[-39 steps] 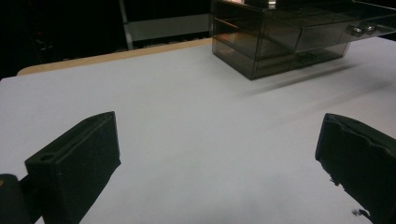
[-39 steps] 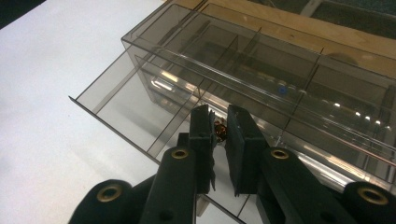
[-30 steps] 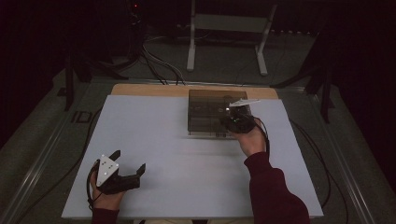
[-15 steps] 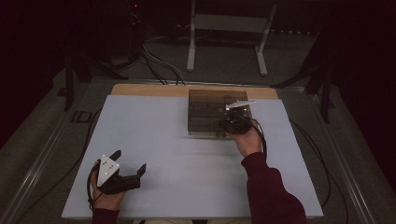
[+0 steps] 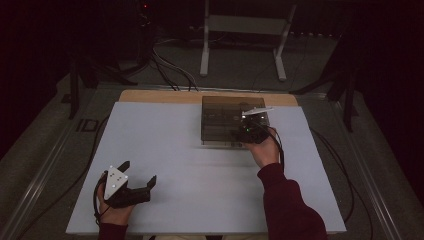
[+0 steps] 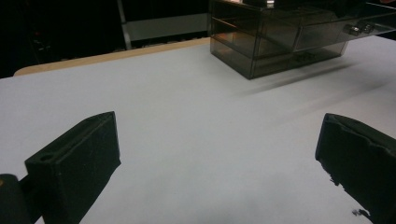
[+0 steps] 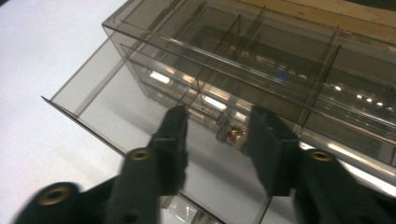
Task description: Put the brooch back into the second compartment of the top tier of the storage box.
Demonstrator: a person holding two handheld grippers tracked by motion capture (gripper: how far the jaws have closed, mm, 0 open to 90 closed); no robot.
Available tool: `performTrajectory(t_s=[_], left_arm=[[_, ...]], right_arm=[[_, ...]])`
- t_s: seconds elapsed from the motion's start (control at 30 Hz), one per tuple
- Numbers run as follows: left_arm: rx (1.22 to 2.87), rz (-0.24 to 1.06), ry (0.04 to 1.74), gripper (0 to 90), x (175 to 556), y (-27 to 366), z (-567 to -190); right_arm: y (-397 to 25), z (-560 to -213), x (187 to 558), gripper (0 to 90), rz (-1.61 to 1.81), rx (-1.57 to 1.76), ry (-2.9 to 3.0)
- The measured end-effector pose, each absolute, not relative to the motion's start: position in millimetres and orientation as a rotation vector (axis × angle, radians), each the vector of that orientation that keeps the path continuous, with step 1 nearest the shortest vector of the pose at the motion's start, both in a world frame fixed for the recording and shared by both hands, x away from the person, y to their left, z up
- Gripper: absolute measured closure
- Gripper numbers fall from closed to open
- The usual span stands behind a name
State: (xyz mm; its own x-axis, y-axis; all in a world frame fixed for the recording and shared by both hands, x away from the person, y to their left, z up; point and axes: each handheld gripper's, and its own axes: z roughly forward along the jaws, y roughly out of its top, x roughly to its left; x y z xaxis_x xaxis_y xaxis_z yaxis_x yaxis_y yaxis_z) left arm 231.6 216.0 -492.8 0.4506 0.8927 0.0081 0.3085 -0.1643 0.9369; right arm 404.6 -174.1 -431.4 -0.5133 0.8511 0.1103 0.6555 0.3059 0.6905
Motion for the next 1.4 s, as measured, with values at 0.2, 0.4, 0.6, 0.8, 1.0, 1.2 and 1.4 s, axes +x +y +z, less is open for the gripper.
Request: performTrajectory(t_s=[0.2,0.4,0.6,0.8,1.0,1.2,1.4], left_arm=[[1.706,0.735,1.043,0.8,231.7,215.9,-492.8],[1.707,0.734,1.044,0.7,231.8,215.7,-493.1],[1.706,0.734,1.045,0.8,231.9,215.9,-493.1],[1.707,0.734,1.045,0.7,231.8,216.2,-493.0],[1.705,0.735,1.049,0.7,231.6,216.5,-493.0],[1.705,0.735,1.050,0.7,231.7,216.3,-493.2],[1.702,0.735,1.054,0.7,231.6,217.0,-493.1]], right_arm=[[-172.9,-430.4,403.3,35.3,1.031,1.369,2.289],[-171.9,-427.3,400.4,20.4,1.050,1.361,2.270],[-175.1,-422.5,396.1,9.8,1.045,1.350,2.256],[-181.2,-417.9,389.2,0.0,1.021,1.344,2.237],[-197.4,-415.8,378.6,0.0,1.019,1.351,2.204],[-219.8,-417.9,366.4,0.0,1.020,1.370,2.161],[-241.4,-426.5,349.6,0.0,1.025,1.373,2.138]])
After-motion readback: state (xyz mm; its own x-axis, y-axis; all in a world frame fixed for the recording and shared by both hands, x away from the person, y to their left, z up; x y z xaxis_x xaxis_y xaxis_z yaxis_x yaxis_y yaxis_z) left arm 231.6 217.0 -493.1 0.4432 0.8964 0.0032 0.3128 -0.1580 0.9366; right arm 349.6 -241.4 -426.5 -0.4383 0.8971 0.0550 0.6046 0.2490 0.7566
